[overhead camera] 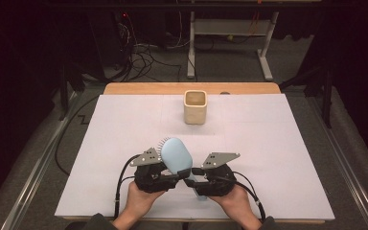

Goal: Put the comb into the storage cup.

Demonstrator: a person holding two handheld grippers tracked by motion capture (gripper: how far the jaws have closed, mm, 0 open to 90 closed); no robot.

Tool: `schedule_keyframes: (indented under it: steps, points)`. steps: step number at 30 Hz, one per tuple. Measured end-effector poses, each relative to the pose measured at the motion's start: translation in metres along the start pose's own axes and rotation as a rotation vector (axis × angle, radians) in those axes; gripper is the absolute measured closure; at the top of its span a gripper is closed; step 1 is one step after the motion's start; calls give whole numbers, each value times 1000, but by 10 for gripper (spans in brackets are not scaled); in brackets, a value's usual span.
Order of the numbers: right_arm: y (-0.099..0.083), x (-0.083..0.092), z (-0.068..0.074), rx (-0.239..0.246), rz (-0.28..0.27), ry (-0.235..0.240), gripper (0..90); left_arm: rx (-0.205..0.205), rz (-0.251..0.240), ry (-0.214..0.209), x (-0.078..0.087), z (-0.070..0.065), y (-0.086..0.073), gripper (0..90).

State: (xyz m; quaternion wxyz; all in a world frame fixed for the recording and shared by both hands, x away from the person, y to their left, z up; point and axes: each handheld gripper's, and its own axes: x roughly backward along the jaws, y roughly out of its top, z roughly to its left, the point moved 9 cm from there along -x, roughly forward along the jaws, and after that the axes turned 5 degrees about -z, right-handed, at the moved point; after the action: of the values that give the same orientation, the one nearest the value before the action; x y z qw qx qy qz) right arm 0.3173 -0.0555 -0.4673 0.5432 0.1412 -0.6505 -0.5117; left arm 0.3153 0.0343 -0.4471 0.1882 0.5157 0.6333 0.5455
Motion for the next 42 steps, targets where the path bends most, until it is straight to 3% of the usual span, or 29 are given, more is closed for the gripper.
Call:
schedule_keyframes:
  steps: [7, 16, 42]
  points:
    - [1, 7, -2, -22, -26, 21, 451, 7, -18, 12, 5, 4, 3, 518]
    - [0, 15, -9, -29, -65, 10, 386, 14, -30, 24, 11, 7, 5, 518]
    - [-10, 61, -46, -68, -204, -111, 308, 10, -67, 33, 21, 9, 12, 531]
